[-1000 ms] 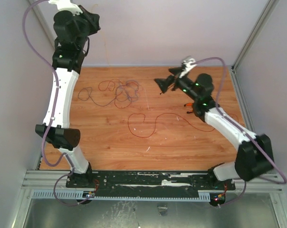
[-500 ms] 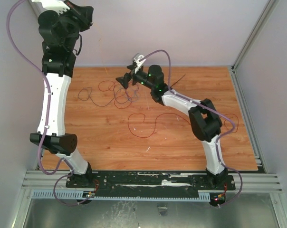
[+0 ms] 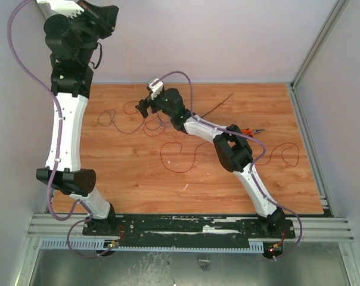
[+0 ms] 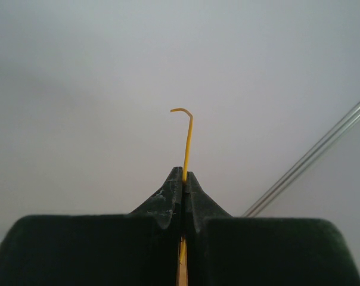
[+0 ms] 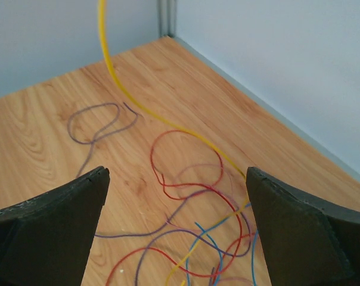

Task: Zip-tie the wires
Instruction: Pick up the cable at the center of the board.

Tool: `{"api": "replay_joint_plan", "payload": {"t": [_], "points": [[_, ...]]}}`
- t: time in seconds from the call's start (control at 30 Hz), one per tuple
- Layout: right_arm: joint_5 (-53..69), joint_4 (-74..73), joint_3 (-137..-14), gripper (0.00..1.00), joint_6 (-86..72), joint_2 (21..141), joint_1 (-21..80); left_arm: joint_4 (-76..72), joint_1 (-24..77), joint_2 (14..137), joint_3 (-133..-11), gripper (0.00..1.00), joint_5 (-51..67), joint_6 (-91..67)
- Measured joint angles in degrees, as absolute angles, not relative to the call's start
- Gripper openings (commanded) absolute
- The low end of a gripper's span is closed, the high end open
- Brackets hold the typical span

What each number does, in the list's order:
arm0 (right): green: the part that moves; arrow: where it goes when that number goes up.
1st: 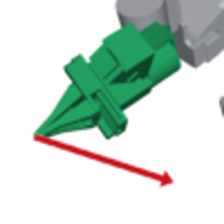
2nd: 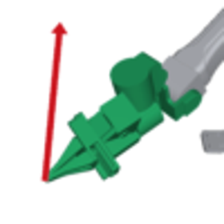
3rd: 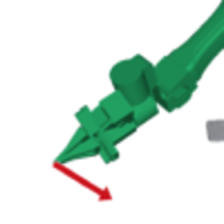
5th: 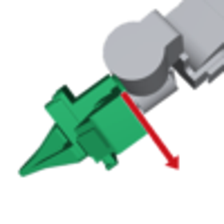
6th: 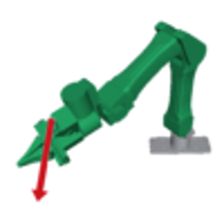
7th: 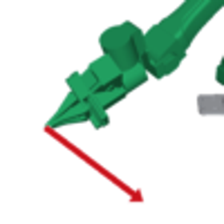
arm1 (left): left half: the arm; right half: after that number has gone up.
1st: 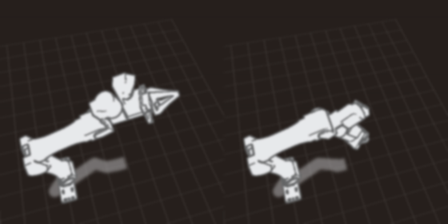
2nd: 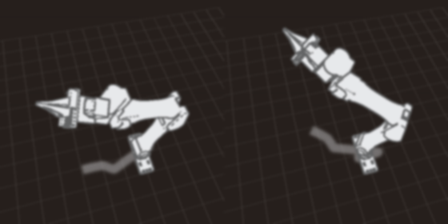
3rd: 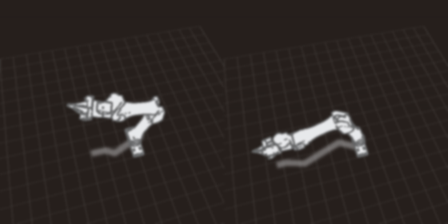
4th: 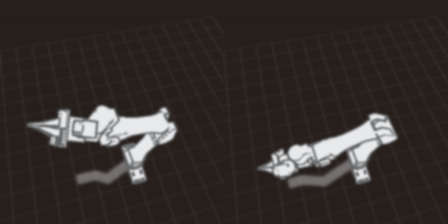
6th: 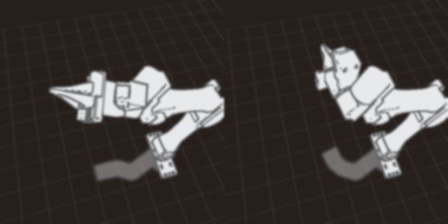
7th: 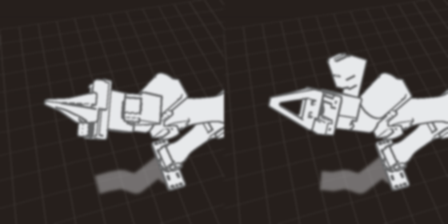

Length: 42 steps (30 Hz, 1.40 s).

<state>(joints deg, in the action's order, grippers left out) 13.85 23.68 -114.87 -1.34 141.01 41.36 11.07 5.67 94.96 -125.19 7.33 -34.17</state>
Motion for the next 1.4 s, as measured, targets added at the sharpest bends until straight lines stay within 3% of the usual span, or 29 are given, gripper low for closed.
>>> {"api": "replay_joint_plan", "payload": {"t": [0.17,0.37,0.6,0.87,1.4], "points": [[10.3,23.3,-114.9,0.99,0.0,142.4,41.1,10.7,5.0,94.0,-124.2,0.00,8.3,-34.4],[7.7,22.5,-118.3,0.89,1.0,144.4,40.1,10.5,4.3,93.1,-123.9,0.00,9.6,-34.6],[7.1,20.7,-119.9,0.39,1.7,147.1,39.4,9.8,3.0,92.7,-123.9,0.00,11.4,-35.5],[6.6,20.4,-125.6,0.00,0.8,150.4,39.2,9.5,0.4,92.5,-123.8,0.00,12.9,-36.6],[5.8,23.8,-130.0,0.00,1.7,148.6,38.4,7.9,-5.2,88.3,-116.1,0.00,14.4,-38.1]]}}
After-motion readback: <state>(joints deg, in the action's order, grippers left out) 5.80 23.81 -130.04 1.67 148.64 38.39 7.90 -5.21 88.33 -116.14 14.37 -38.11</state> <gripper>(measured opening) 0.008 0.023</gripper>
